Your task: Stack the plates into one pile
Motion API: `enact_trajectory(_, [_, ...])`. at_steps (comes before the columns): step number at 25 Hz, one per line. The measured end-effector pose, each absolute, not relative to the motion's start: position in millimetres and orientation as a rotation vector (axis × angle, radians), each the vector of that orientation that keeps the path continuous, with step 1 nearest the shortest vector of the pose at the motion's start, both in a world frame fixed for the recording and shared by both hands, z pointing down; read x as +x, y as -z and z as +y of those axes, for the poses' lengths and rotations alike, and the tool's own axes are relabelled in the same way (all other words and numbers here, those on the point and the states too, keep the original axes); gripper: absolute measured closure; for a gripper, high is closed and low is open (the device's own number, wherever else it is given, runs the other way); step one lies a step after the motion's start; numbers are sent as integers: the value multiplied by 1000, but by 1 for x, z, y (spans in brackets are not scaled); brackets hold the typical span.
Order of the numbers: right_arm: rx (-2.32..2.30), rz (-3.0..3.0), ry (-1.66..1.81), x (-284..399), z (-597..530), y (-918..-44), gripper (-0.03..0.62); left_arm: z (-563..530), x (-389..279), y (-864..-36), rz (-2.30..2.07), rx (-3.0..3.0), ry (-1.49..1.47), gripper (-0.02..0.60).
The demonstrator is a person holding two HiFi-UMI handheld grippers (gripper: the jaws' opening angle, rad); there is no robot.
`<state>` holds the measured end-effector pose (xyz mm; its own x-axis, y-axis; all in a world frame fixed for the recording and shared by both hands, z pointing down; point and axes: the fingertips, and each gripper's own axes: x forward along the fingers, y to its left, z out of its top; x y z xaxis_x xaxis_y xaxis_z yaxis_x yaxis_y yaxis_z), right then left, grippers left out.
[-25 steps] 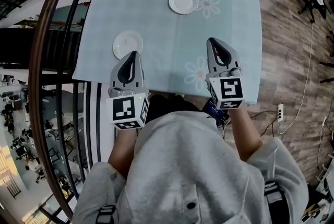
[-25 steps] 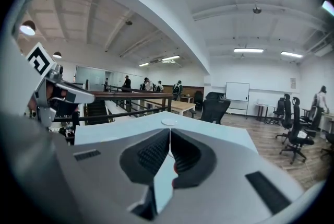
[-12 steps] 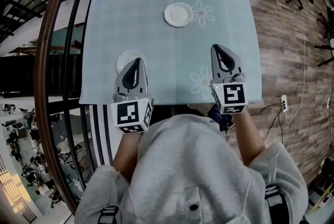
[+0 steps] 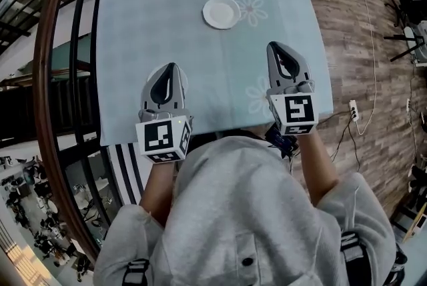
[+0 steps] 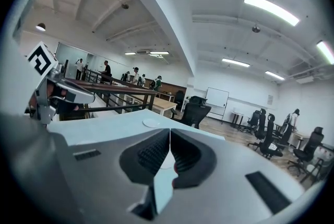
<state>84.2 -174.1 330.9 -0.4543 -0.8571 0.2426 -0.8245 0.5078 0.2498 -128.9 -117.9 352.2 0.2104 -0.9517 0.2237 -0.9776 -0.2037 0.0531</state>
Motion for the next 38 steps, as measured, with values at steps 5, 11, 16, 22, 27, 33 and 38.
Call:
enact_trajectory(5, [1399, -2399, 194, 65, -174, -326, 568, -117, -150, -355, -1840, 2302, -177, 565])
enact_trajectory(11, [1346, -2389, 265, 45, -183, -334, 568, -113, -173, -364, -1852, 2281, -196, 565])
enact_trajectory(16, [1259, -2393, 179, 35, -202, -369, 566, -103, -186, -383, -1878, 2220, -231, 565])
enact_trajectory(22, [1033, -2342, 168, 17, -237, -426, 558, -106, -201, -408, -1916, 2126, -260, 565])
enact_trajectory(27, [919, -2247, 206, 8, -268, -476, 464, -119, -203, -428, -1904, 2089, -318, 565])
enact_trajectory(33, [812, -2173, 192, -4, -283, -544, 464, -122, -210, -450, -1888, 2029, -369, 565])
enact_trajectory(38, [730, -2121, 208, -20, -295, -580, 465, -124, -214, -463, -1859, 2020, -388, 565])
